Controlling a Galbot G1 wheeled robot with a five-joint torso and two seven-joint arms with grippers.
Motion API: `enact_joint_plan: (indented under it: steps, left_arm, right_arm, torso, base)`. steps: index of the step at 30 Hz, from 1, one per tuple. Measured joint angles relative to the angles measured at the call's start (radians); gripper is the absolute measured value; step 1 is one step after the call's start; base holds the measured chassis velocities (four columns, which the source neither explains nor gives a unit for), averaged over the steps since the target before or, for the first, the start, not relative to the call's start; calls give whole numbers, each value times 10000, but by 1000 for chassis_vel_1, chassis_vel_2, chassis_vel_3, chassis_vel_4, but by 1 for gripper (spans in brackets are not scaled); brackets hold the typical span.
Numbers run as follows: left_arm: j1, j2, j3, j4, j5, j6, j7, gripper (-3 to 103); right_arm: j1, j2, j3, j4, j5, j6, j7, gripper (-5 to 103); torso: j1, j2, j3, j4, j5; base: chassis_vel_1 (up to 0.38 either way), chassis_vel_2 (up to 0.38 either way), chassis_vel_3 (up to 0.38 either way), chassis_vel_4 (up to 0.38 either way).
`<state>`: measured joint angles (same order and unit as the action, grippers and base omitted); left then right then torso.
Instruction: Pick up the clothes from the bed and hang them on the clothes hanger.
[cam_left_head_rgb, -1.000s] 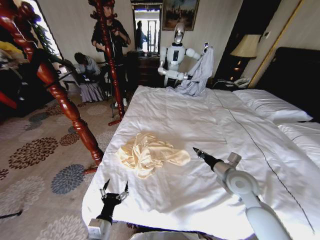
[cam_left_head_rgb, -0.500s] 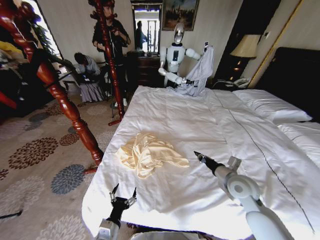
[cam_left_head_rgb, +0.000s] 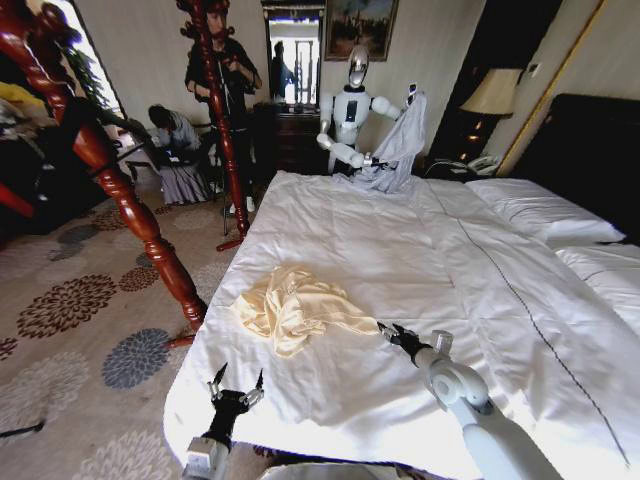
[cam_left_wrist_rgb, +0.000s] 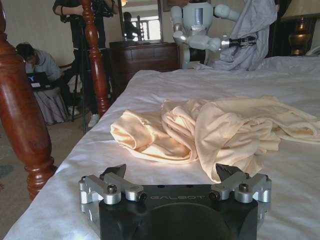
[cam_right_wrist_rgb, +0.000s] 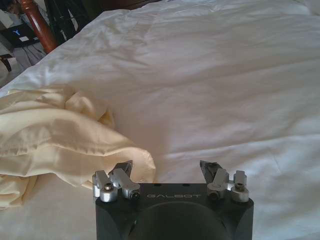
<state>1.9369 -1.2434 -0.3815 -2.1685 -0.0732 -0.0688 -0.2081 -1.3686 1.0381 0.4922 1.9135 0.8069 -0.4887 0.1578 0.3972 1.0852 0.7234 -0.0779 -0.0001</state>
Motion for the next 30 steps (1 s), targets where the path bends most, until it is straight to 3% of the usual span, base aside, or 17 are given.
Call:
enact_joint_plan:
  steps: [1,9,13,17,21,25,29,30]
  left_arm:
    - [8,-15,-2,-1,1,0,0,100]
    - [21,-65,-49,-20,4,-2,-5,100]
    - [19,-83,-62,-18,2,-2,-11,101]
    - [18,-127,-56,-17,4,-5,-12,100]
    - [71,-232,-52,22,56,-47,-14,100]
    - [85,-259,-46,31,67,-73,-14,96]
    - [78,-257,-37,22,67,-73,-15,100]
    - [75,-253,-36,13,68,-73,-15,100]
  right_arm:
    - [28,19,-56,-76,-14,-2,-3,84]
    - [276,169,-285,-505,100,-7,5,90]
    - [394,313,-460,-699,277,-59,42,70]
    - [409,445,-492,-800,294,-55,45,65]
    - [389,626,-485,-824,407,-22,34,42]
    - [423,766,-505,-789,505,-18,47,32]
    - [486,859,-574,-713,587,-21,89,21]
    - [504,876,-617,-677,613,-28,115,10]
  torso:
    - [0,0,0,0,0]
    - [0,-1,0,0,1]
    - [1,0,0,1,1]
    - [2,-2,0,0,1]
    - [2,-2,0,0,1]
    - [2,-1,0,0,1]
    - [2,-2,0,1,1]
    - [1,-2,0,0,1]
  base:
    - [0,0,0,0]
    - [0,0,0,0]
    - [0,0,0,0]
    - [0,0,0,0]
    - [0,0,0,0]
    - [0,0,0,0]
    - [0,0,0,0]
    - [0,0,0,0]
